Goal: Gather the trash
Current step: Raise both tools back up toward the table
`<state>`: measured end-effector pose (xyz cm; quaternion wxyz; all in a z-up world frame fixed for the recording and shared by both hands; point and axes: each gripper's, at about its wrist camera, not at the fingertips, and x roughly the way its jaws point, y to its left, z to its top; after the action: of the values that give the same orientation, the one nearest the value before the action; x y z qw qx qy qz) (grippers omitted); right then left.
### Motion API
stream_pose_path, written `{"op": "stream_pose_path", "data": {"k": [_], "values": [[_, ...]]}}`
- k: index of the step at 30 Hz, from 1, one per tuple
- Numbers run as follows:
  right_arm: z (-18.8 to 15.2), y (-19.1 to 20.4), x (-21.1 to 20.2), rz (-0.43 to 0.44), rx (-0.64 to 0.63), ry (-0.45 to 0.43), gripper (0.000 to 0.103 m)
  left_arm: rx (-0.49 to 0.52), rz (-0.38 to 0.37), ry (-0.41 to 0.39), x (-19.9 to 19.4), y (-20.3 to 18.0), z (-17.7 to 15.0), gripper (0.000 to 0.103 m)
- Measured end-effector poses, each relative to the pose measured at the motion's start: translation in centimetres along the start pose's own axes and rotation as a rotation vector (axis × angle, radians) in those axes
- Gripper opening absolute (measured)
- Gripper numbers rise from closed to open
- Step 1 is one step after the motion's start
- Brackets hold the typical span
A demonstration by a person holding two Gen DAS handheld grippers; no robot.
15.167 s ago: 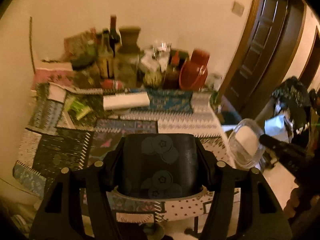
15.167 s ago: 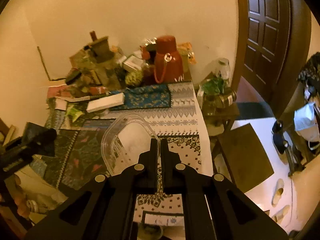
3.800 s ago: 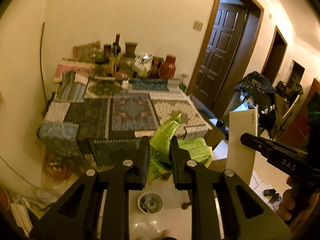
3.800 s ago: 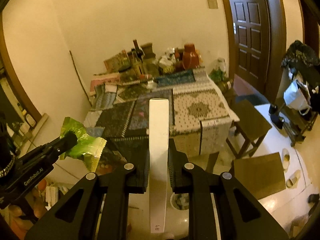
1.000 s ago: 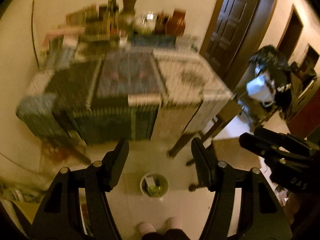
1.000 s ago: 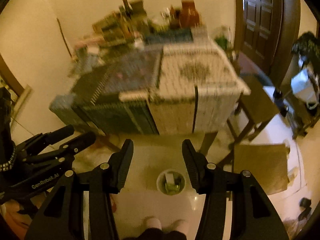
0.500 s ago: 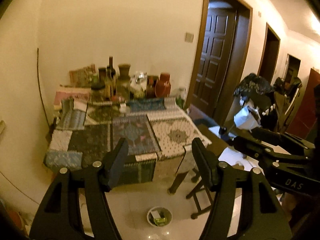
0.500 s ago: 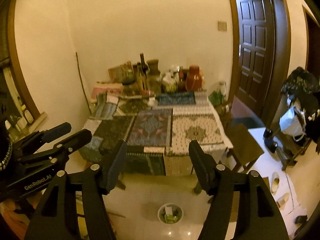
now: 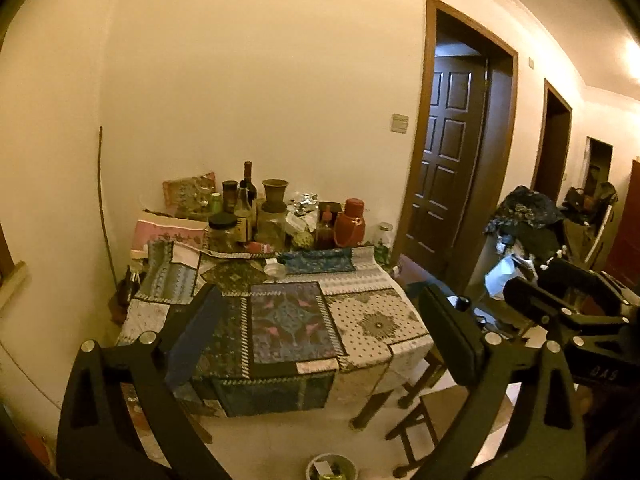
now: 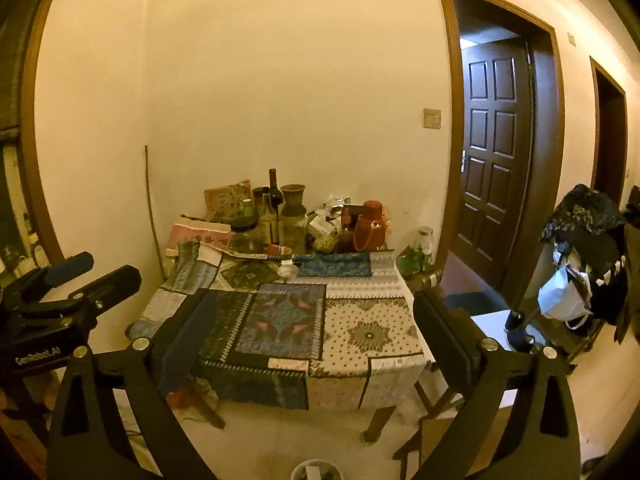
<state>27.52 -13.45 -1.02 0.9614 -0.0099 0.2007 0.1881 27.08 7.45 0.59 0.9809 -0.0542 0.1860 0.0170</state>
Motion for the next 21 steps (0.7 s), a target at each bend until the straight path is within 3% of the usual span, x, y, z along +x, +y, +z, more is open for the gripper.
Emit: {"op": "stream_pose_path", "data": {"k": [21], "values": [[7.6, -10.5, 15.4, 0.16, -0.031, 0.053, 0.098, -0.096, 0.212, 0.011, 19.1, -3.9, 7.6, 0.099]]}}
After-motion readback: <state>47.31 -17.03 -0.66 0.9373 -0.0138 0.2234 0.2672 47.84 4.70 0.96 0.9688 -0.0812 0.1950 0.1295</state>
